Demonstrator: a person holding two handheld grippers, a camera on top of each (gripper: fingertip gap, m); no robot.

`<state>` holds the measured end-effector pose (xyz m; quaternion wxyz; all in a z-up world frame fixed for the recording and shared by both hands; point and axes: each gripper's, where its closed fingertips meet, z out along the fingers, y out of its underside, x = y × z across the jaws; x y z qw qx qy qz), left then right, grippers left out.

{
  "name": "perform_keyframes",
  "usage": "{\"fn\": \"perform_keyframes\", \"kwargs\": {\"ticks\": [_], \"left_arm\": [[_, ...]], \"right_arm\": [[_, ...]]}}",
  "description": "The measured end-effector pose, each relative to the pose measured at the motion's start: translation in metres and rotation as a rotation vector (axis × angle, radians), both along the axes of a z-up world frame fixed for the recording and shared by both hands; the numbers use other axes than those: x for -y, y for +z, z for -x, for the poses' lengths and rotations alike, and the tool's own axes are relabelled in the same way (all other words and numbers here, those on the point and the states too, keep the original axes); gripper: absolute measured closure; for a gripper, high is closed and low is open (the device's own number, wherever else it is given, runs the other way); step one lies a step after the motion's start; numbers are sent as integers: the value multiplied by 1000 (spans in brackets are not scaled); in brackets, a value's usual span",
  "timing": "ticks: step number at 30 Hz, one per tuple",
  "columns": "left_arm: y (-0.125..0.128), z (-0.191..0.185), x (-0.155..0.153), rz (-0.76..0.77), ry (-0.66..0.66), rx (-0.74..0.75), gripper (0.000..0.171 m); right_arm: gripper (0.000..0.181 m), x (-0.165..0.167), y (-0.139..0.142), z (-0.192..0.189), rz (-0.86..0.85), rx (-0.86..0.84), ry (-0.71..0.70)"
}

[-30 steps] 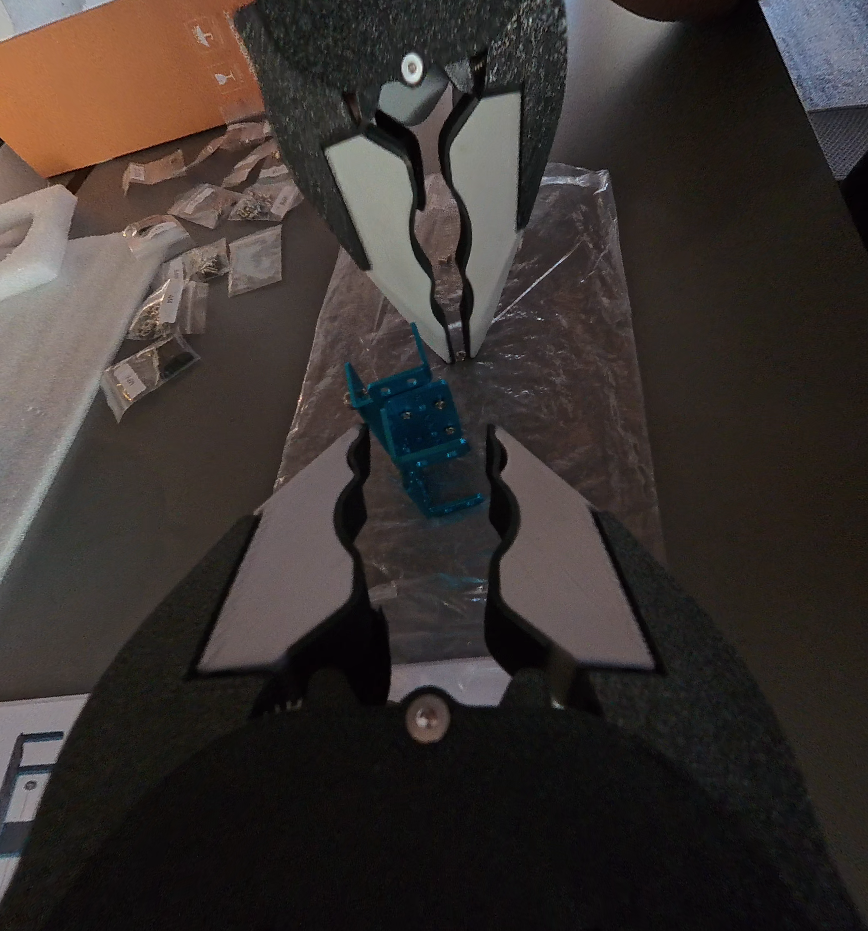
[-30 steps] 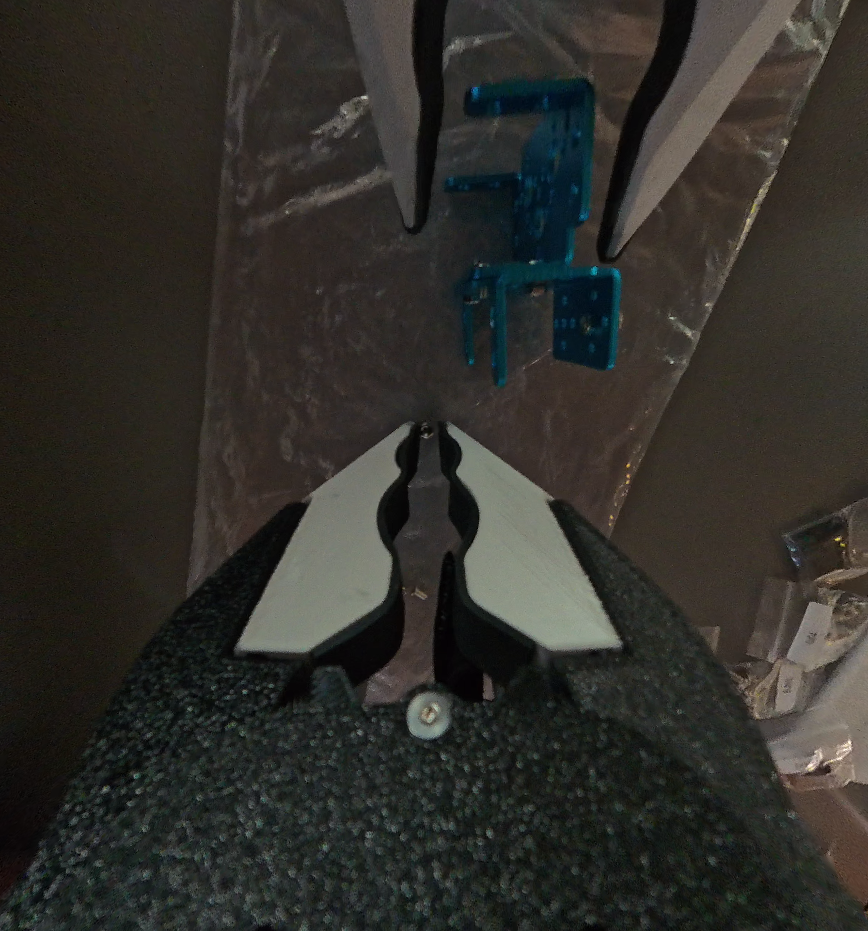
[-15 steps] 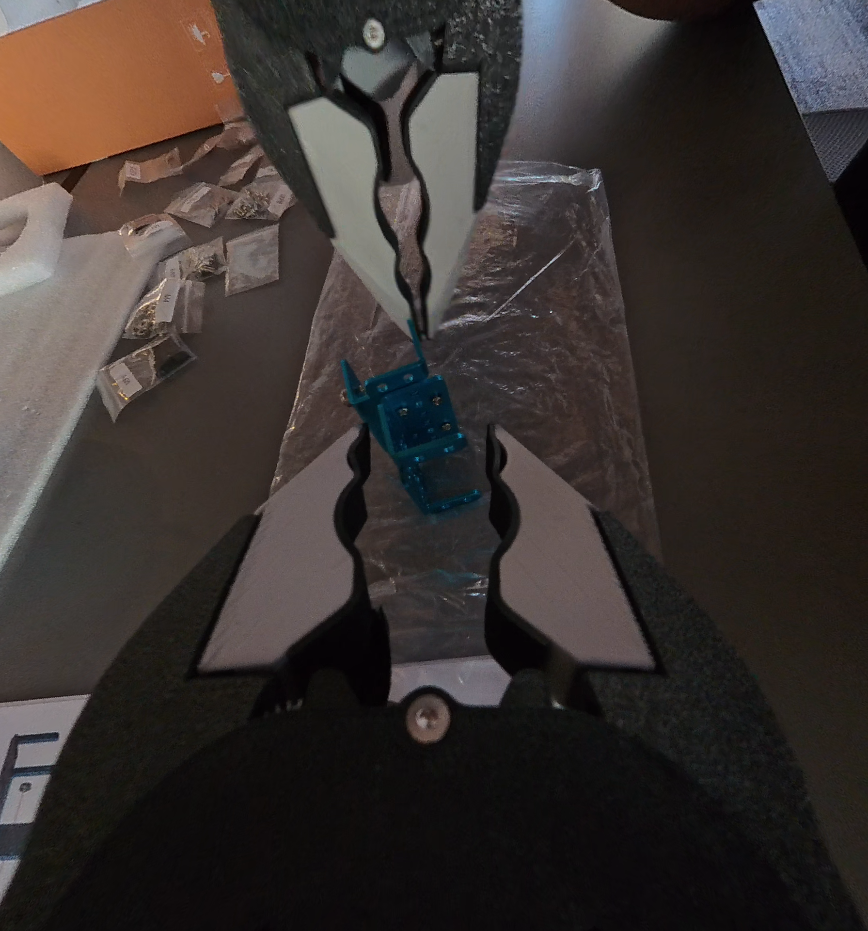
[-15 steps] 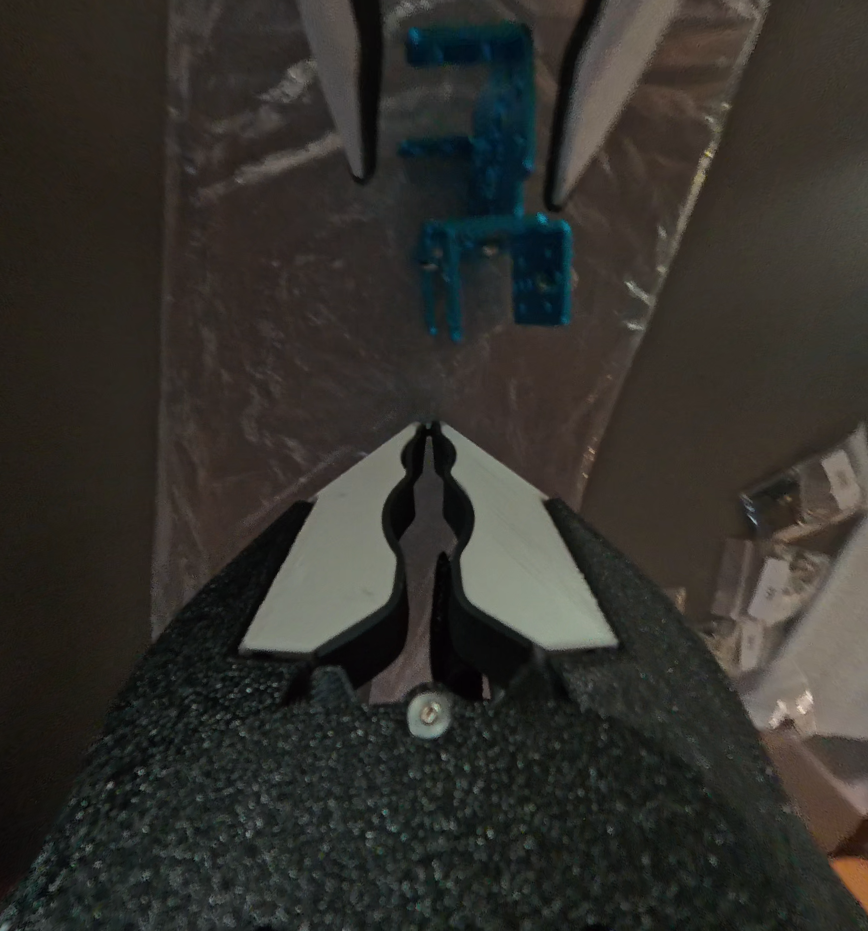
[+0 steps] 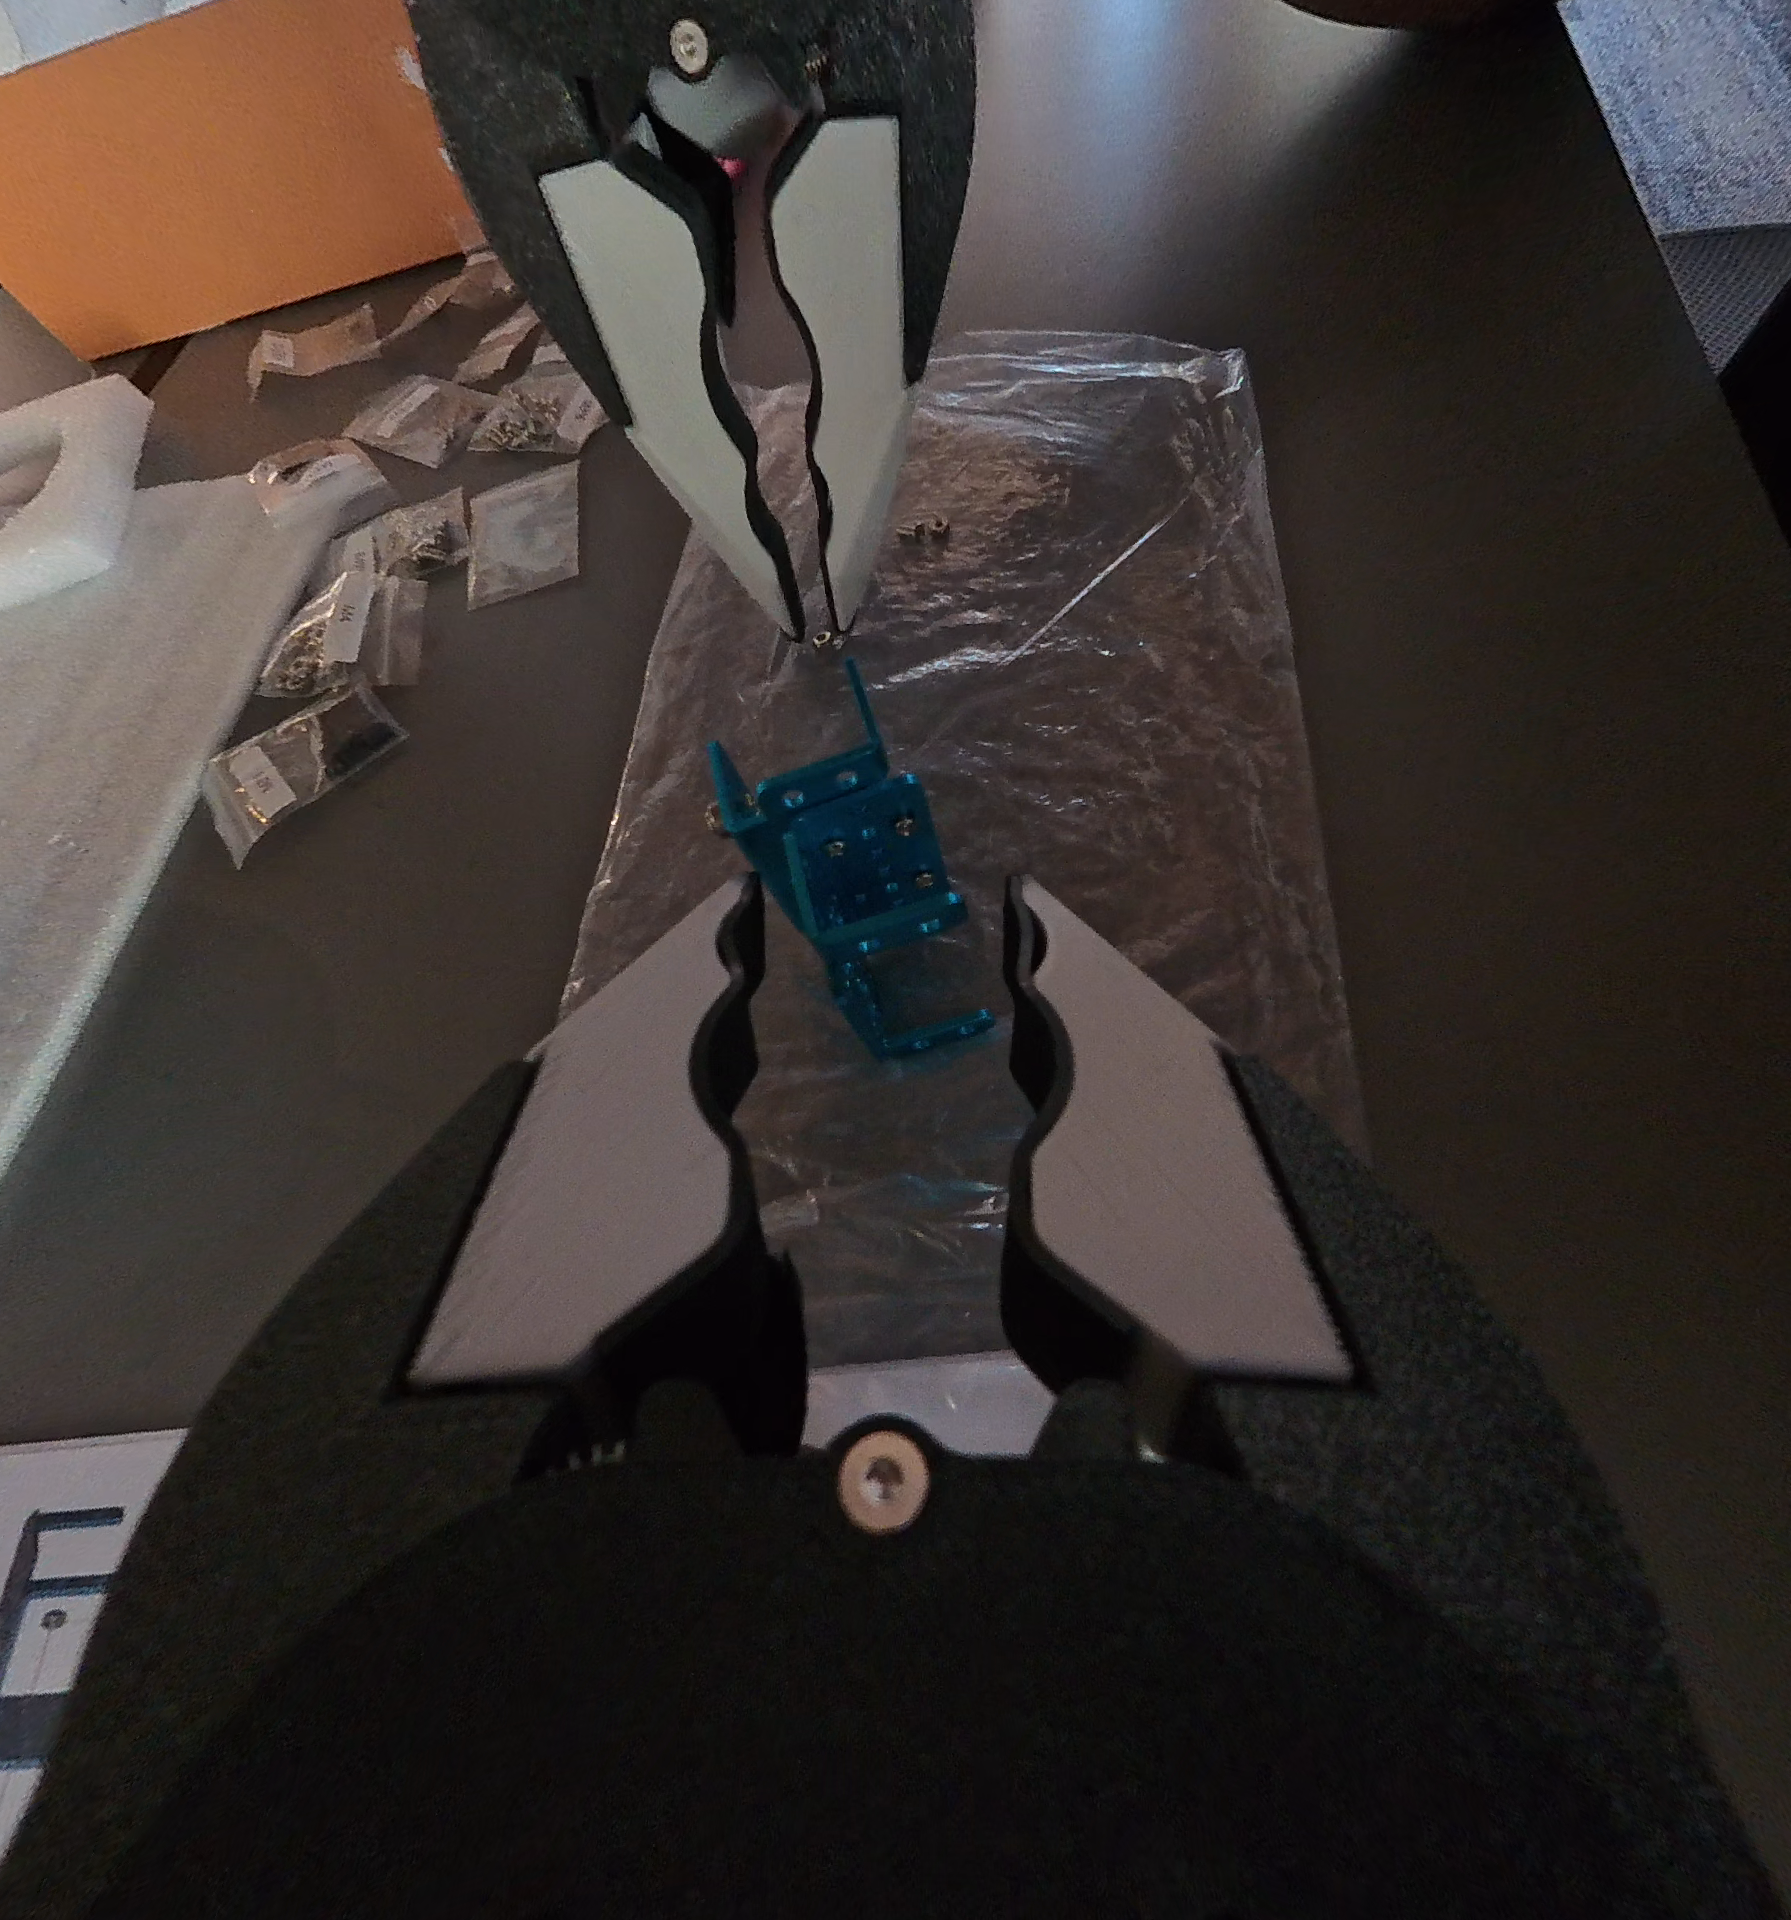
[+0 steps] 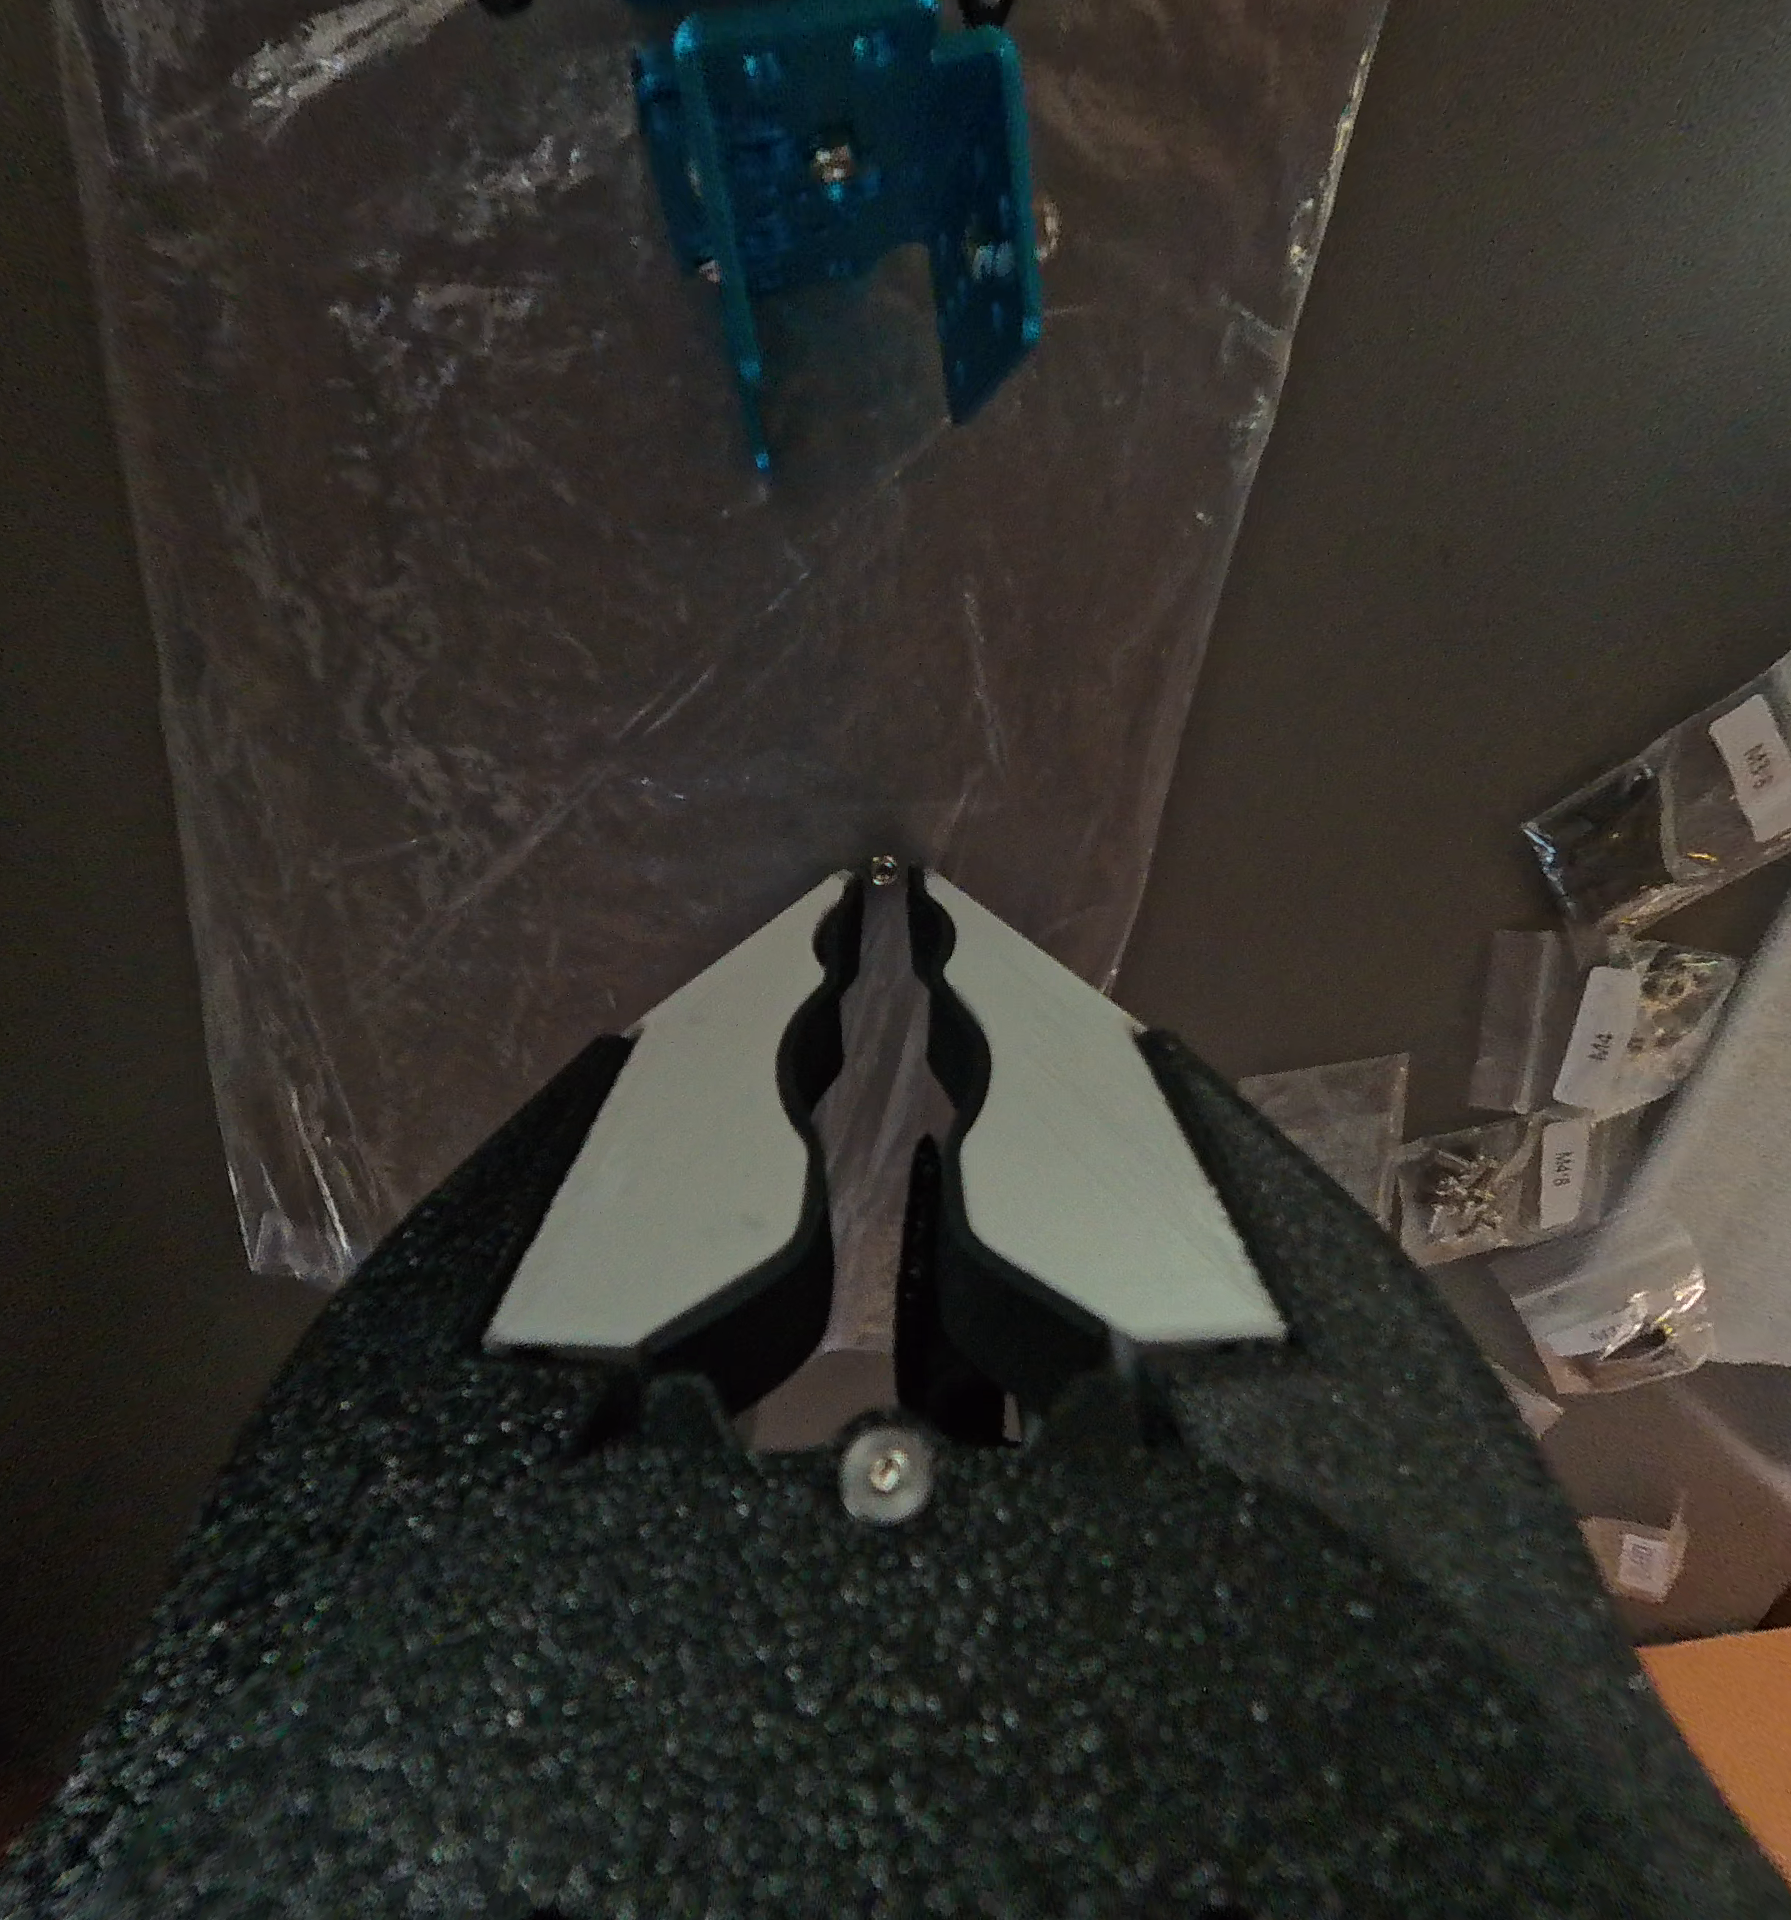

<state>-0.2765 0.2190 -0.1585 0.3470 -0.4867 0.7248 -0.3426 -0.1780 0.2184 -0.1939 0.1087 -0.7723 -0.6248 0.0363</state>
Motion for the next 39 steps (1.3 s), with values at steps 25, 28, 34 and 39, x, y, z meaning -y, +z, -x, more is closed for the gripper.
{"fn": "perform_keyframes", "kwargs": {"ticks": [25,28,34,39], "left_arm": [[0,0,0,0,-1,1,126],[0,0,0,-2,-1,0,126],[0,0,0,-2,-2,0,126],[-1,0,0,-4,-2,-2,126]], "right_arm": [[175,2,2,-2,56,-21,-3],[175,2,0,-4,59,-11,-3],[176,5,2,-11,68,18,-8],[175,2,2,-10,51,19,-13]]}}
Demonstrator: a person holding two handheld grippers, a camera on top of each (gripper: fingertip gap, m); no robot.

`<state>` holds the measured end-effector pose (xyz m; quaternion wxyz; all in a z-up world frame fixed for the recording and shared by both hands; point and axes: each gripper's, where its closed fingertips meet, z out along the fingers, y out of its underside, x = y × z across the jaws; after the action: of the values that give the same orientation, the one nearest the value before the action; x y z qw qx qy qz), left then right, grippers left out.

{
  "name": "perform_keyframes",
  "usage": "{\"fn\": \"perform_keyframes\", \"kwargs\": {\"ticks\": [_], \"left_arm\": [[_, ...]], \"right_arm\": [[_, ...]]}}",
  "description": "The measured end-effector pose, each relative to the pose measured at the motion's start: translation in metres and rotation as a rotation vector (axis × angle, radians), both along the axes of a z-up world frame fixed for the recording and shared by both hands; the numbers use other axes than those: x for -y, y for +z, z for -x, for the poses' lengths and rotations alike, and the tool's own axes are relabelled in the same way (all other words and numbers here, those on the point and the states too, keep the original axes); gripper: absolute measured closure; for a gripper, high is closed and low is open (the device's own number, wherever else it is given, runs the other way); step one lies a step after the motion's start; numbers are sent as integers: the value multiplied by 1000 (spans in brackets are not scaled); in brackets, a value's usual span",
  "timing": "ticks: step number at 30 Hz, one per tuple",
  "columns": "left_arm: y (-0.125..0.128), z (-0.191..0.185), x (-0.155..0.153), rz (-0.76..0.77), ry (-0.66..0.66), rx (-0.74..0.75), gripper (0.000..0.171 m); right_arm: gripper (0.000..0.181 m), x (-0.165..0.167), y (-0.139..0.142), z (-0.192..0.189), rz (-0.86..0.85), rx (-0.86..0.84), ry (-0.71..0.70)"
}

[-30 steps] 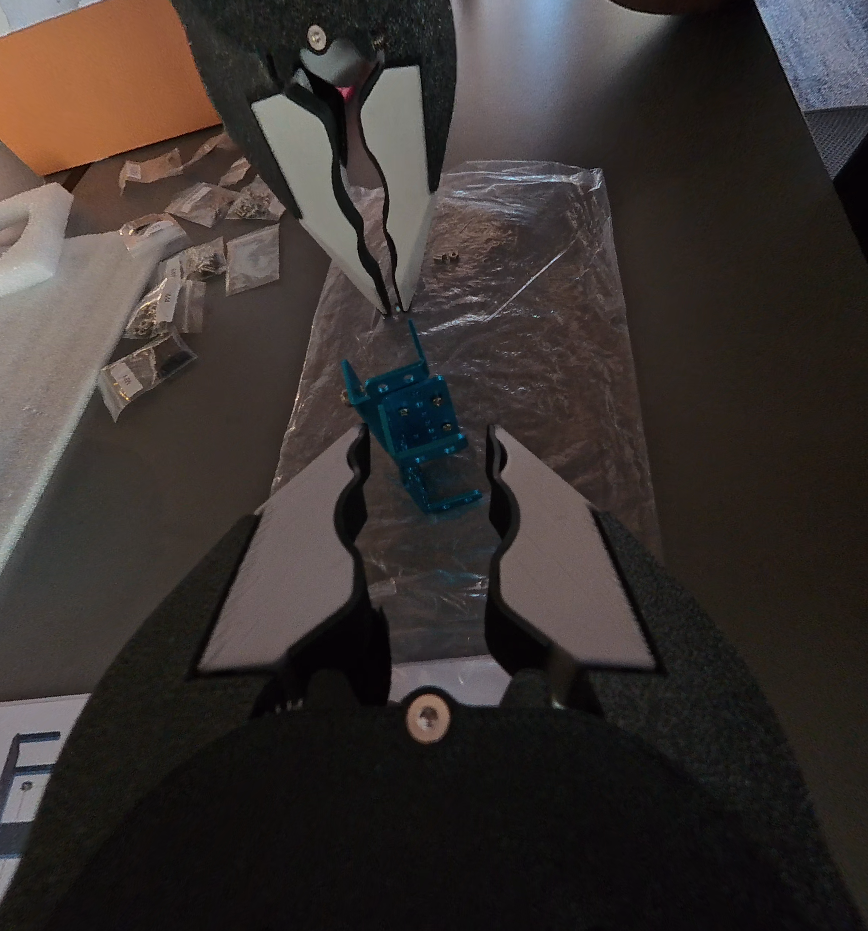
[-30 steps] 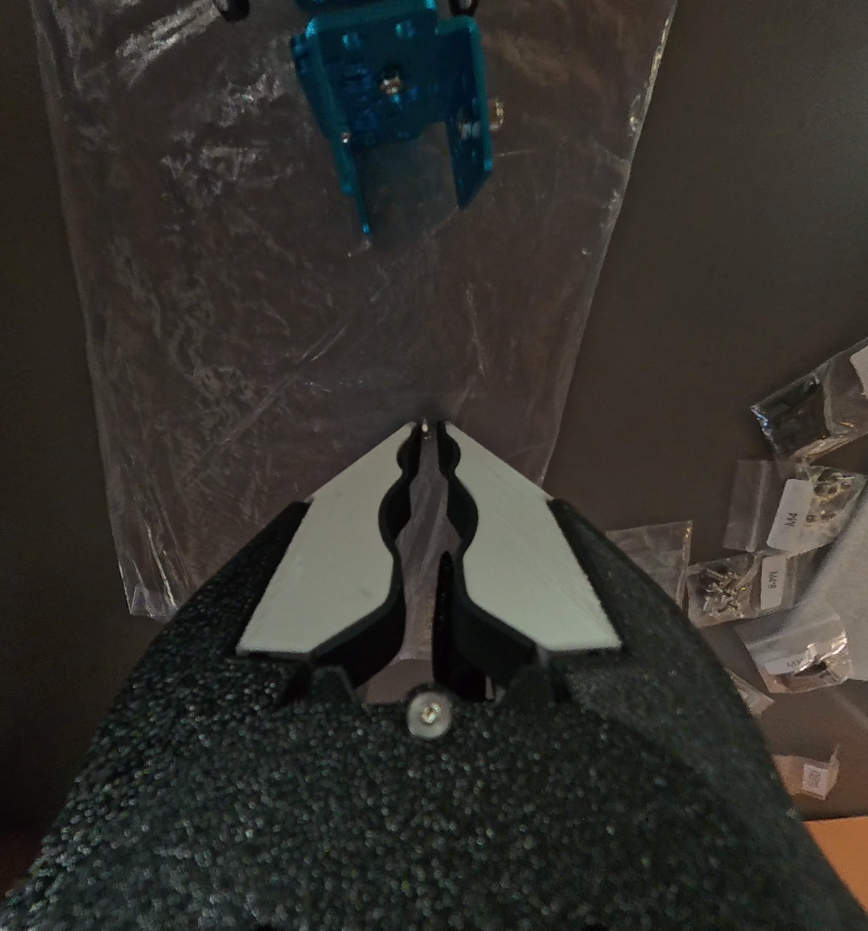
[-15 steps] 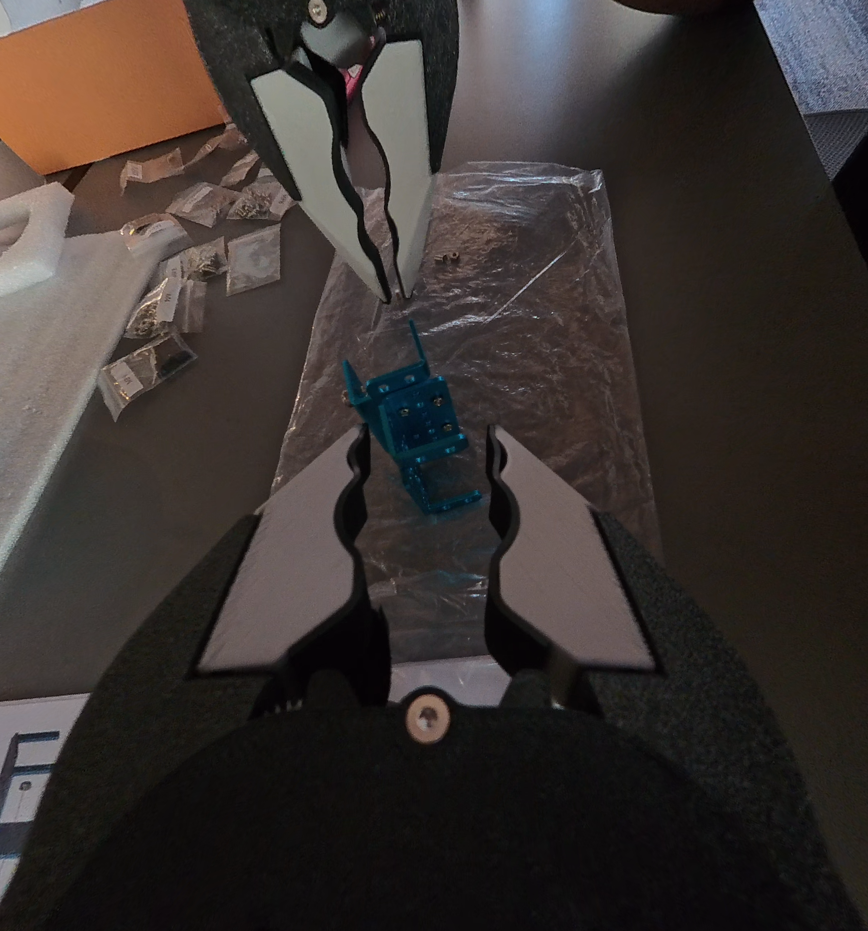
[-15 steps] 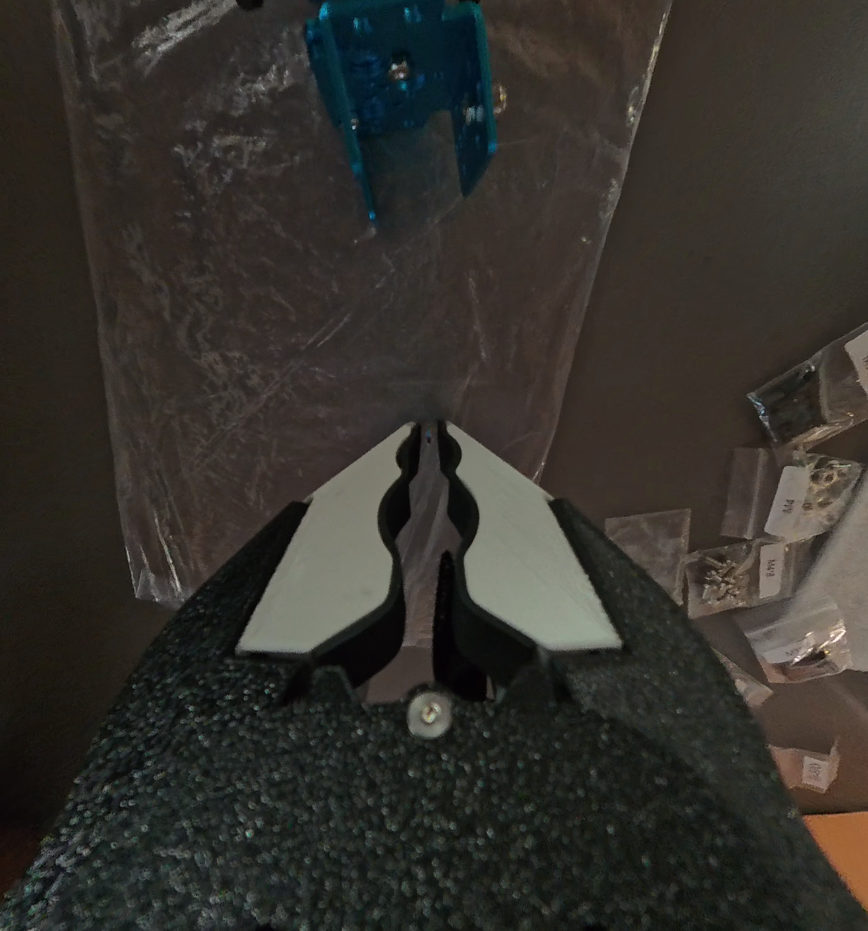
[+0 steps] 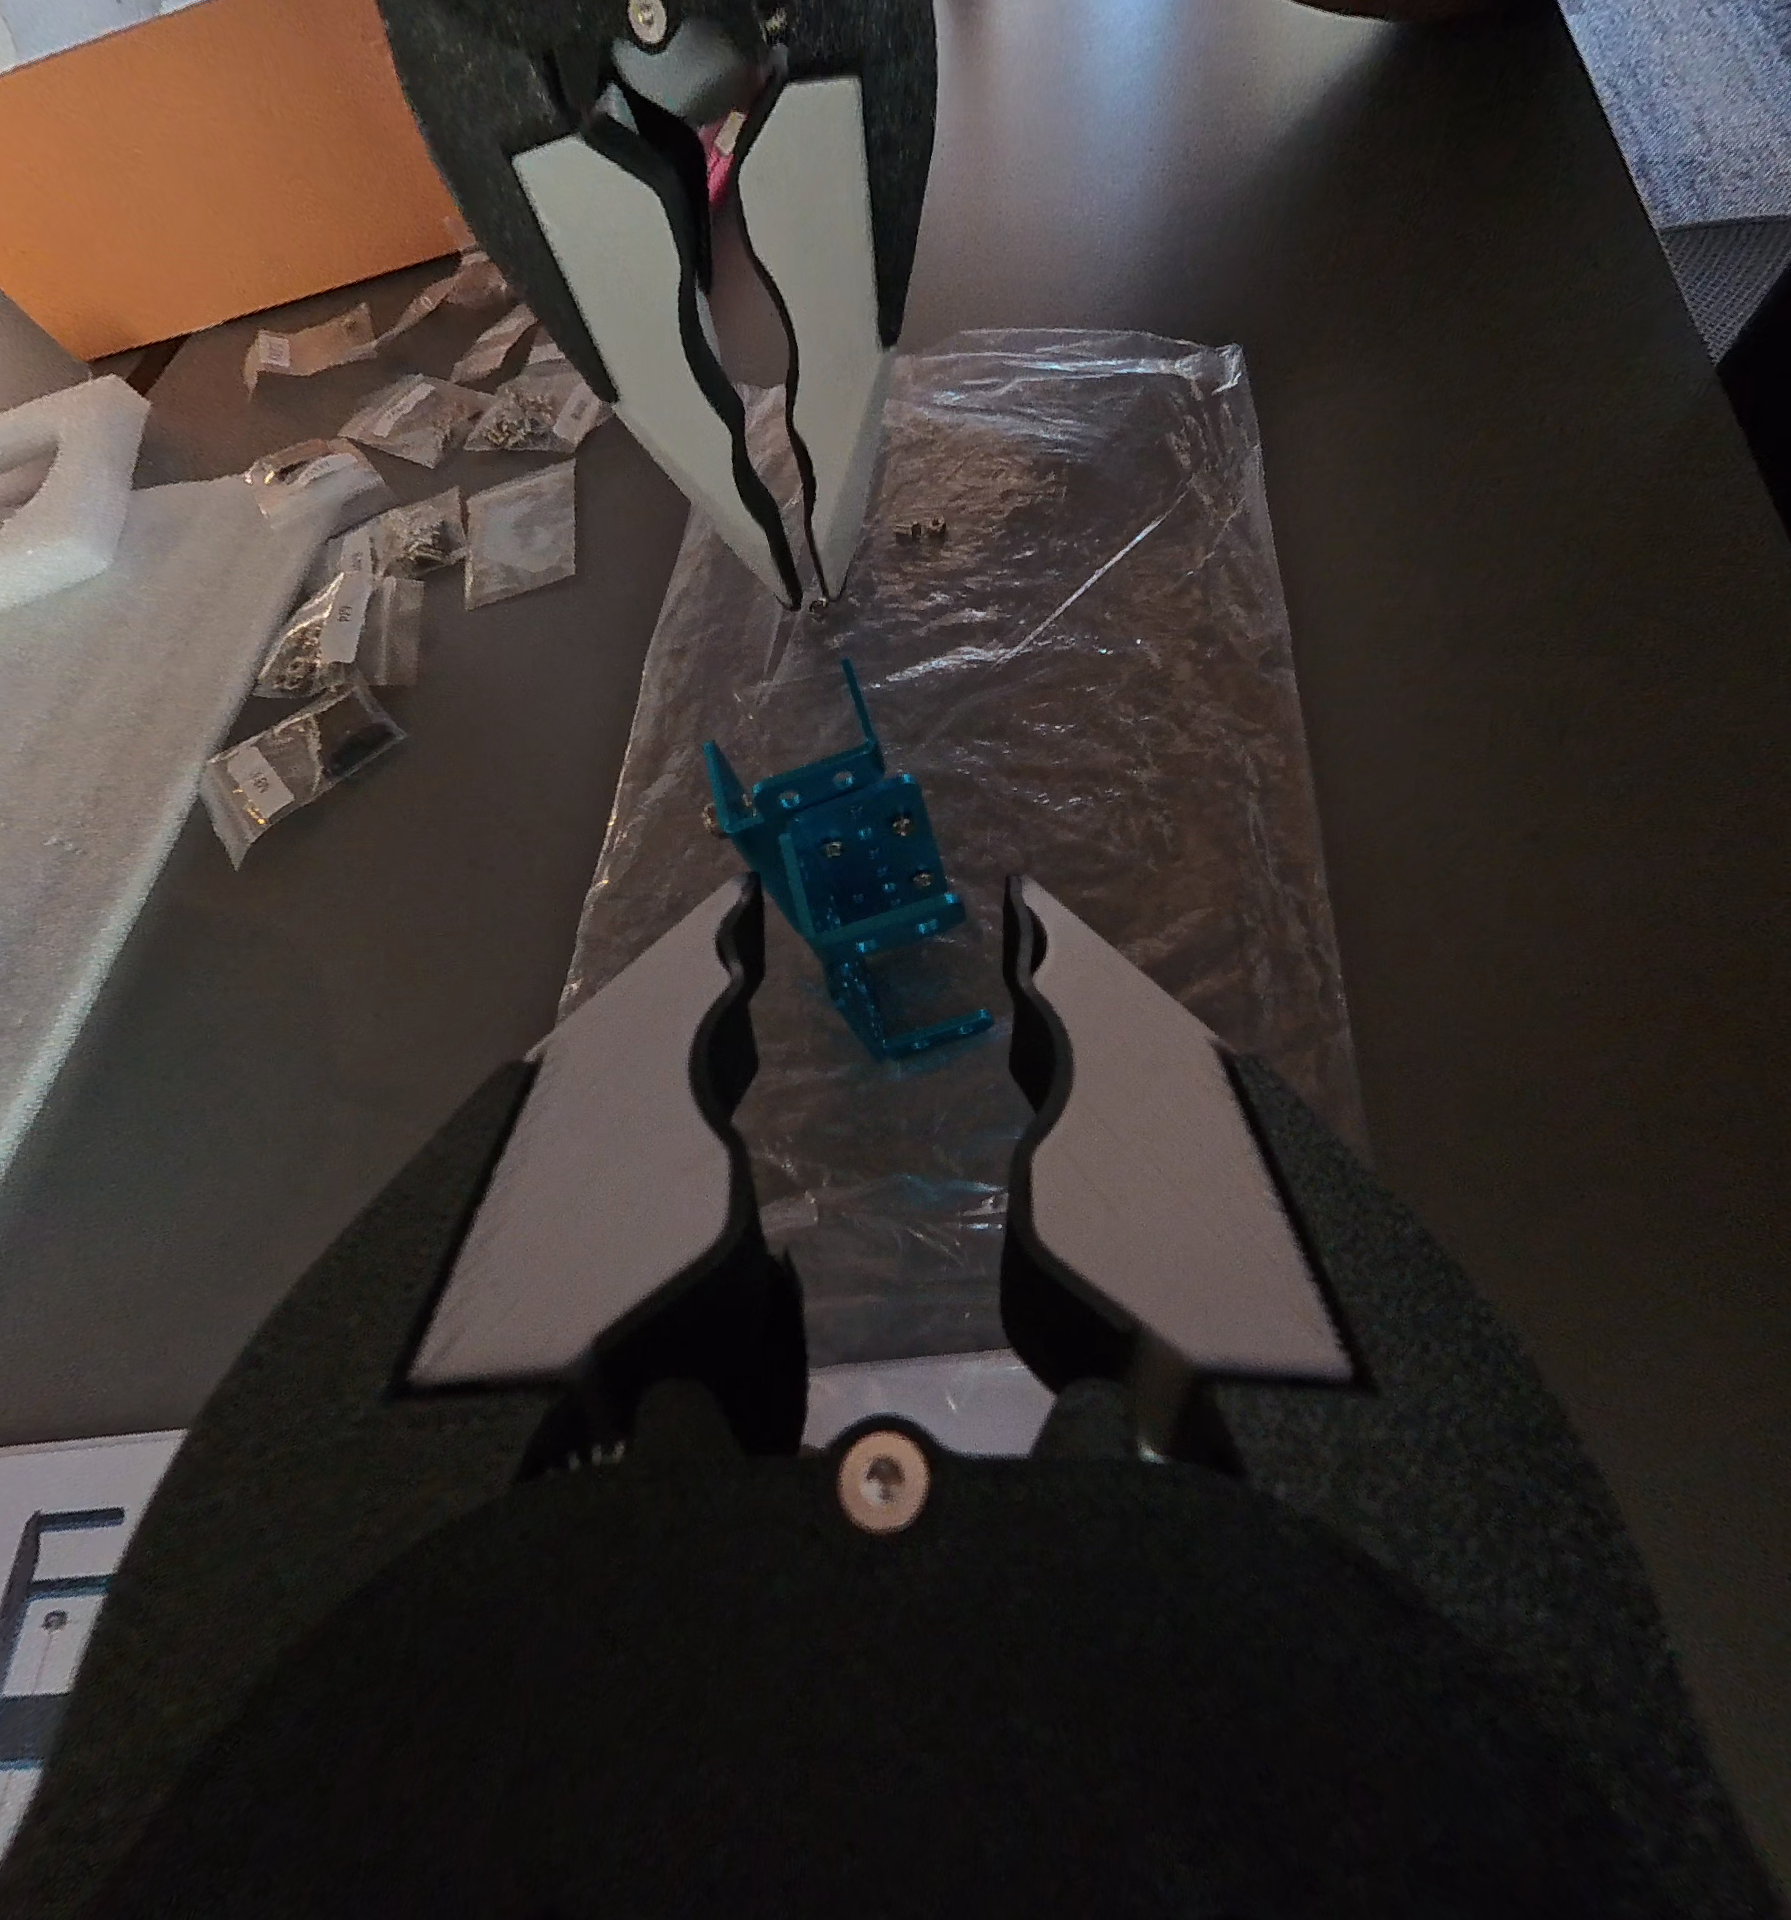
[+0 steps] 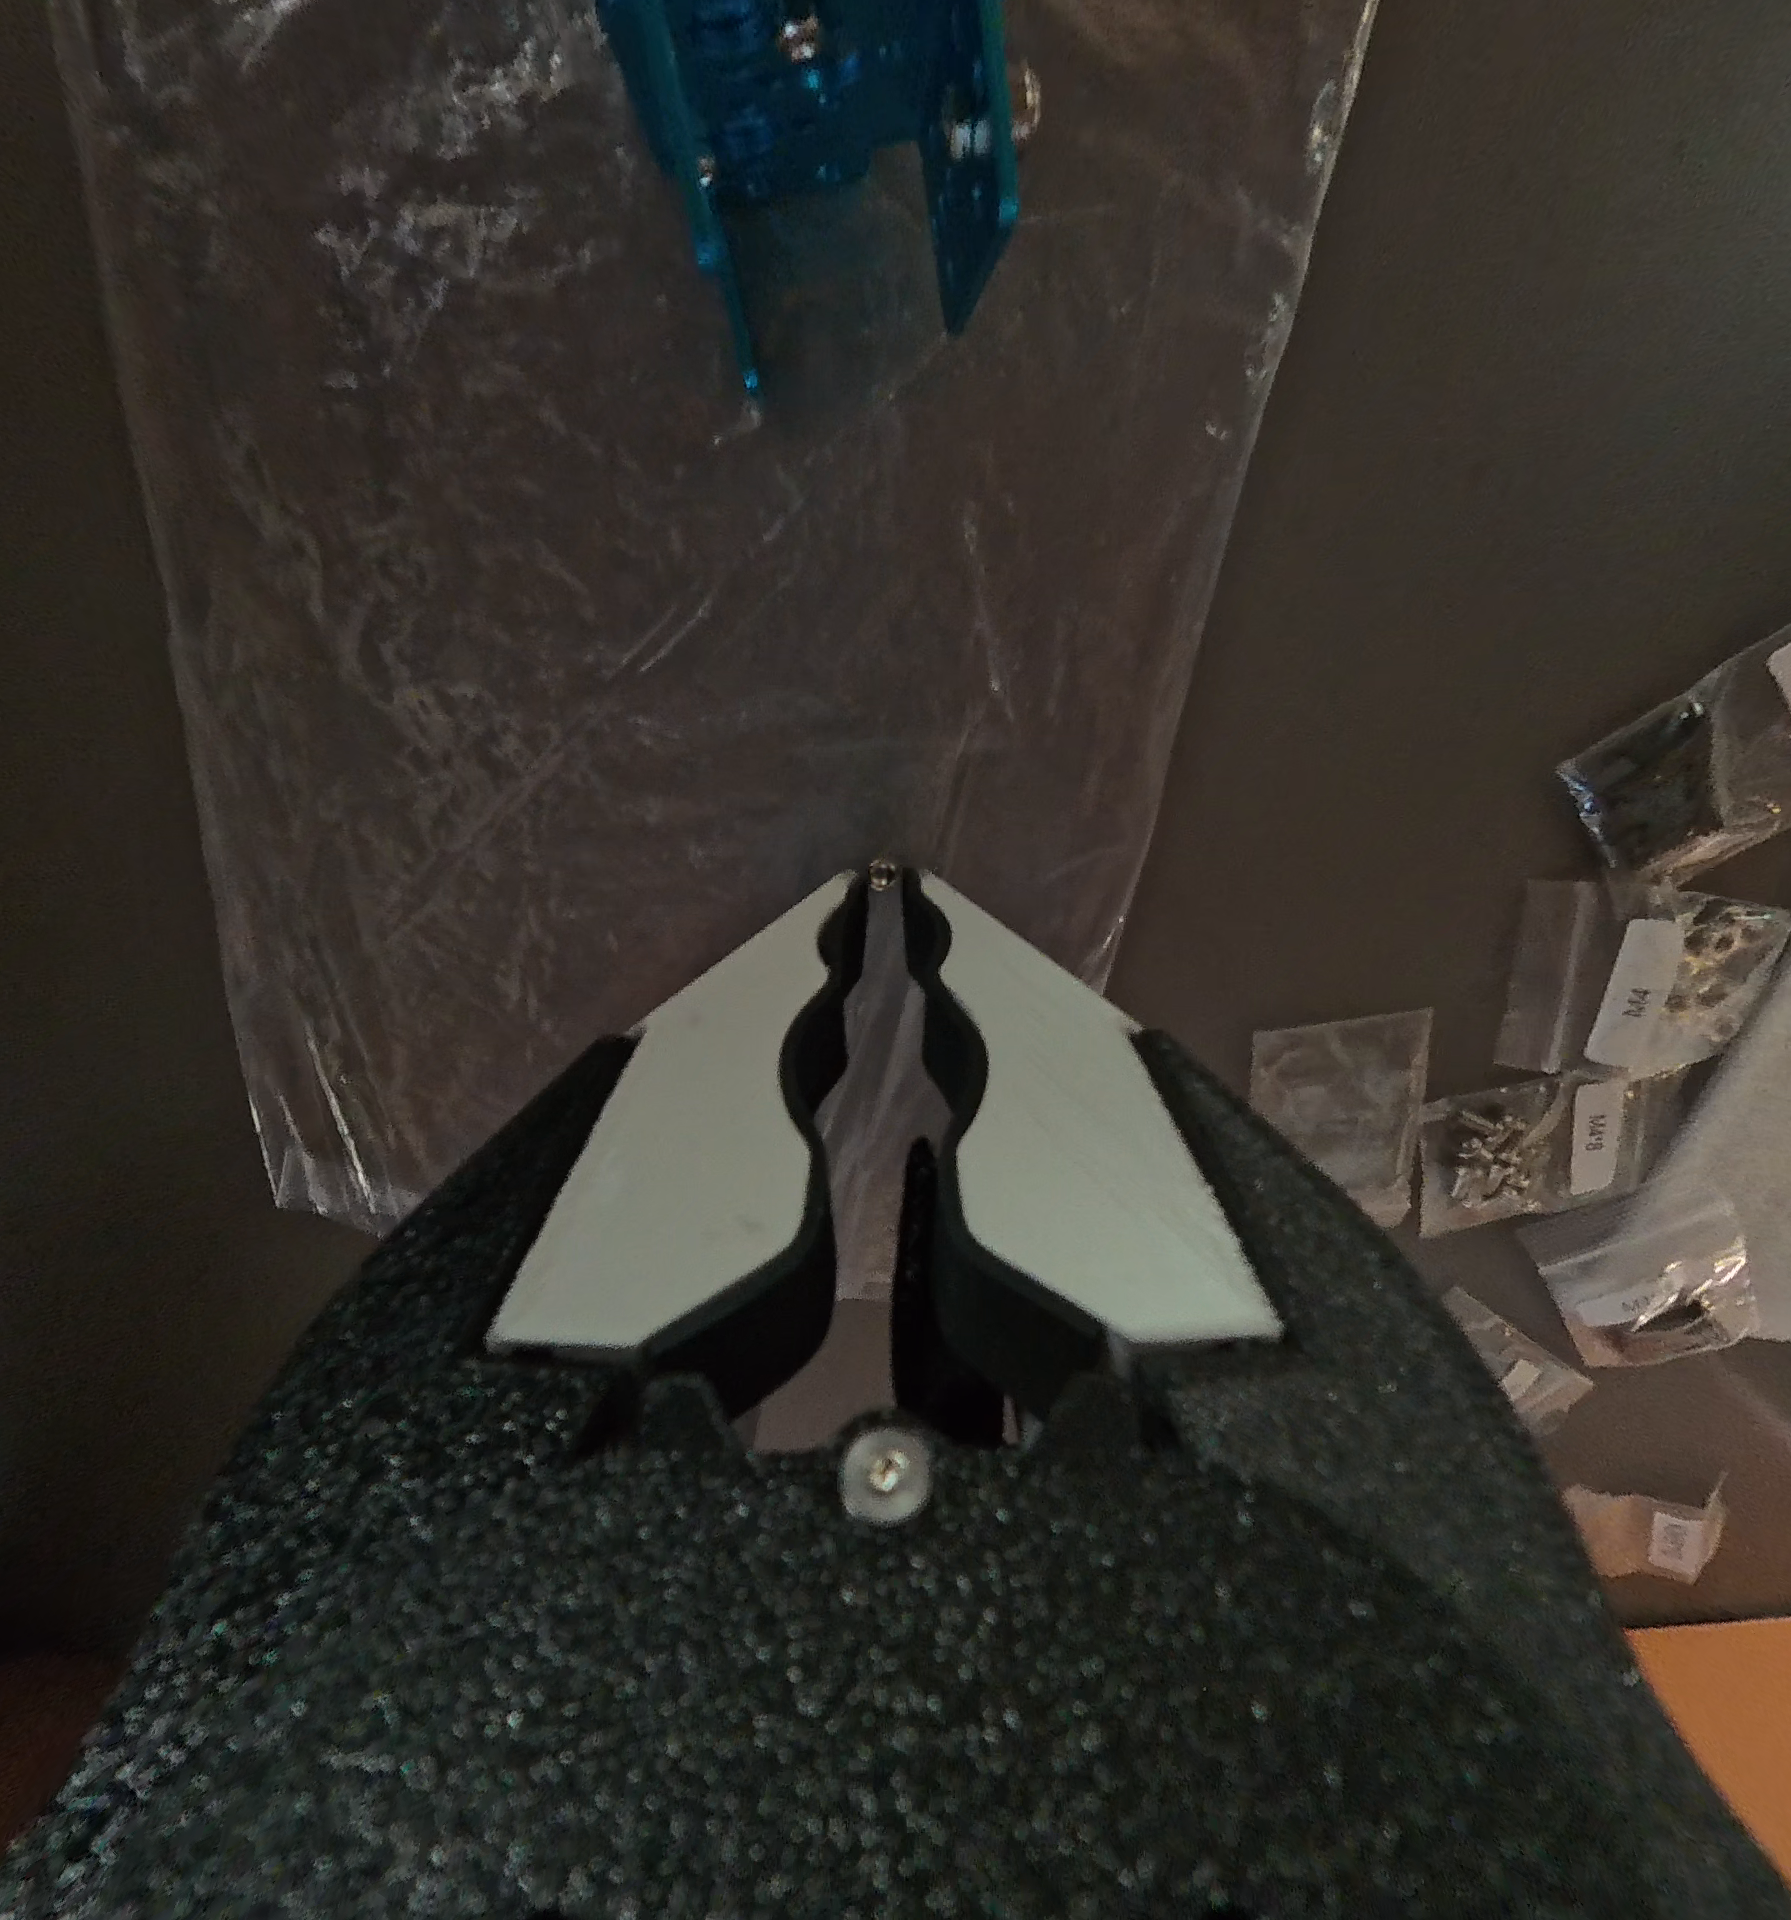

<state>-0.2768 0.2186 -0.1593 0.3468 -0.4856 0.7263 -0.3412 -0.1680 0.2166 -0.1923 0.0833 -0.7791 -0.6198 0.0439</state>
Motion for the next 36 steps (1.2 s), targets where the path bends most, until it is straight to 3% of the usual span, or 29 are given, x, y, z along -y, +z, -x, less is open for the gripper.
{"fn": "perform_keyframes", "kwargs": {"ticks": [14,21,36], "left_arm": [[1,0,0,0,3,5,126],[2,0,0,7,4,7,126],[1,0,1,0,3,6,126]], "right_arm": [[177,0,-4,0,22,6,-15],[177,7,4,7,89,-122,-6],[172,8,-1,4,-47,93,38]]}}
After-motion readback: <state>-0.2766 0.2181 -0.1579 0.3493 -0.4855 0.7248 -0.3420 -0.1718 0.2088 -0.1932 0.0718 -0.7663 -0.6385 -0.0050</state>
